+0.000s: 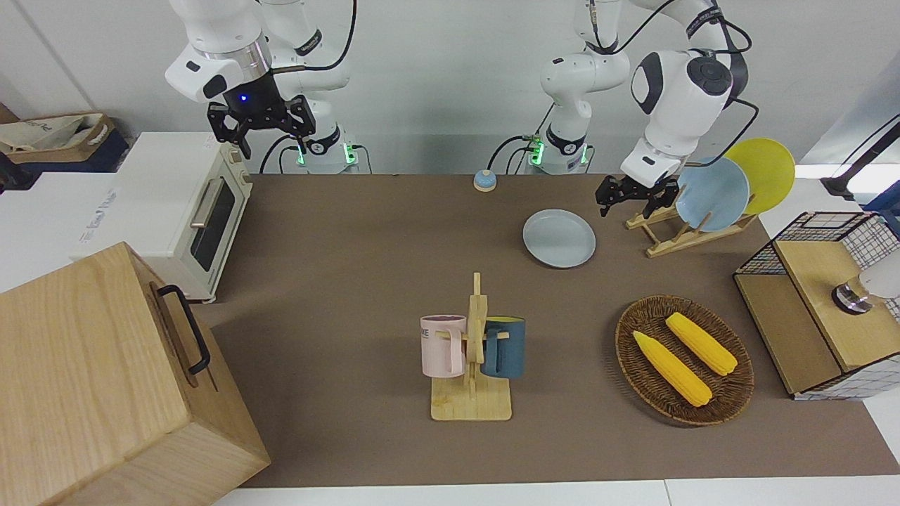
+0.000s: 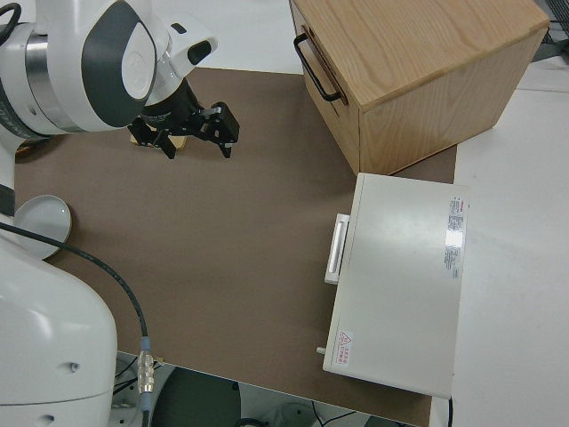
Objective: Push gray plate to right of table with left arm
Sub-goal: 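Lower the left gripper onto the near edge of the gray plate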
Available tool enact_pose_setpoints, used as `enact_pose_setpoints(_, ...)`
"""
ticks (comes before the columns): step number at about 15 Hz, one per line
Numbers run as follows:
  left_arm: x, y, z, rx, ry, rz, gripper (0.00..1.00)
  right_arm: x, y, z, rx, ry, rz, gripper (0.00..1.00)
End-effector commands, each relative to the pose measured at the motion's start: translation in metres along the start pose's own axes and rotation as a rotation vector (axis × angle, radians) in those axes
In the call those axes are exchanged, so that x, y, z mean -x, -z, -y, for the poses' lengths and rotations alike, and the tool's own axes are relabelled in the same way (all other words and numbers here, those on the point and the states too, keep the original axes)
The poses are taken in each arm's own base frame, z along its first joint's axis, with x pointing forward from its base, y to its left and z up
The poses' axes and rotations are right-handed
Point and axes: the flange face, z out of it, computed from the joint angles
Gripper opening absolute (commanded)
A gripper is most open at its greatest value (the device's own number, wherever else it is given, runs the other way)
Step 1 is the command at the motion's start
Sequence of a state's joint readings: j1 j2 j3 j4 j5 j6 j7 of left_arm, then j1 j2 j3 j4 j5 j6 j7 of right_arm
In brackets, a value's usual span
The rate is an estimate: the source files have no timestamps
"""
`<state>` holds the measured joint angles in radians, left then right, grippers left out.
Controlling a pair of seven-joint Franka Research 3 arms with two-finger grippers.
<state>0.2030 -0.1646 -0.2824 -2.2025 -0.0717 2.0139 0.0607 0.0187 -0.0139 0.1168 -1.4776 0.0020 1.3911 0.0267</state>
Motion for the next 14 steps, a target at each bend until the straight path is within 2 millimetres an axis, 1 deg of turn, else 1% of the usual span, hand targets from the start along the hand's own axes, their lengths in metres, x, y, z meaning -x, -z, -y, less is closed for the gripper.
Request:
enact_pose_setpoints(1, 0.013, -0.025, -0.004, -0.004, 0.014, -0.022, 1.0, 0.003, 0.004, -0.001, -0.01, -0.004, 0.004, 0.983)
enact_pose_setpoints(5, 0.022, -0.048, -0.001, -0.006, 0.021, -0.013, 0.98, 0.003, 0.004, -0.001, -0.01, -0.004, 0.004, 0.983)
enact_pose_setpoints(10, 0.041, -0.09, 0.003, -0.014, 0.031, -0.036, 0.98, 0.003, 0.004, -0.001, -0.01, -0.004, 0.004, 0.983)
enact_pose_setpoints(14, 0.048, -0.107, 0.004, -0.016, 0.028, -0.047, 0.99, 0.003, 0.004, -0.002, -0.01, -0.006, 0.004, 0.983)
